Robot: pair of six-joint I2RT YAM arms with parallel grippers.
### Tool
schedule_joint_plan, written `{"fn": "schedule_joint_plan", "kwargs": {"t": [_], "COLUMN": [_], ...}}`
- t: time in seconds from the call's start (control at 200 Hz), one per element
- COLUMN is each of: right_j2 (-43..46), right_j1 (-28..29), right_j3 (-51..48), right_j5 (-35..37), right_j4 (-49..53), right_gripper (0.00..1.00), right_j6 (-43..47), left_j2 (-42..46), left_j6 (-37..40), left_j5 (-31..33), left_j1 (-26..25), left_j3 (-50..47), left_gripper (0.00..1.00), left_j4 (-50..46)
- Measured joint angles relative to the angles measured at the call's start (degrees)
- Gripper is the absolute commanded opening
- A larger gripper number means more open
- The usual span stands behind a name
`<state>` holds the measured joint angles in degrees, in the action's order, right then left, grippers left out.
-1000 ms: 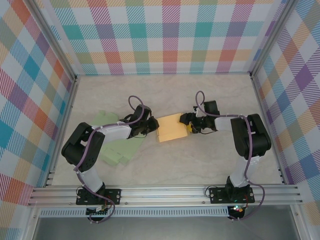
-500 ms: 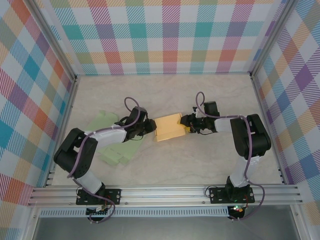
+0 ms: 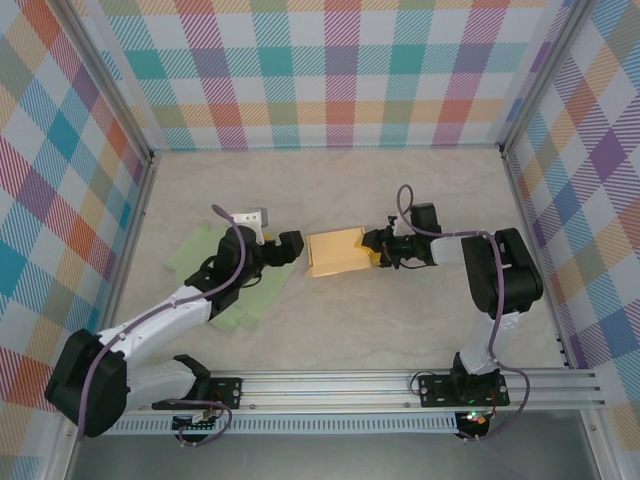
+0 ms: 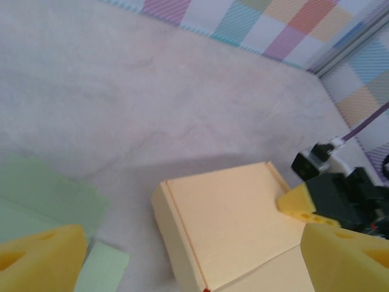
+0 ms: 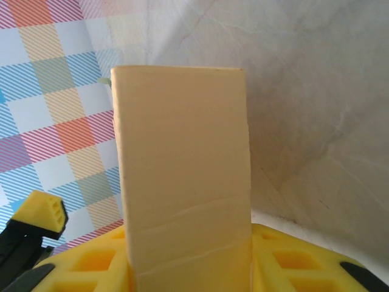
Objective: Fold the paper box
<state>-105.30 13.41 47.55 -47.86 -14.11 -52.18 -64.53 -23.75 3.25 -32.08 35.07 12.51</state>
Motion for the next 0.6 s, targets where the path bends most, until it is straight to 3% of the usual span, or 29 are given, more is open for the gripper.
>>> {"fn": "schedule_joint_plan", "kwargs": {"t": [0.225,0.365,0.6], "right_j2": [1.22,2.93,3.23], "right_j1": [-0.04,-0.39,-0.74], "right_j3": [-0.35,-0.37,-0.37], "right_j5": [-1.6,-2.89,-4.68], "right_j4": [1.75,3.48,6.12], "right_gripper": [0.29,0.29,0.3], "right_j6": [-1.62,-1.86,-2.62], "left_j2": [8.22,11.52,9.44], "left_j6": [18.97,31.74,49.05], "left_j5": [-7.89,-12.76,-11.5], "left_j1": [-0.85,-3.87,-12.5], "left_j3": [-9.27,-11.8,-11.56], "left_gripper": [1.0,1.0,1.0], "left_j4": [11.45,12.72,9.79]}}
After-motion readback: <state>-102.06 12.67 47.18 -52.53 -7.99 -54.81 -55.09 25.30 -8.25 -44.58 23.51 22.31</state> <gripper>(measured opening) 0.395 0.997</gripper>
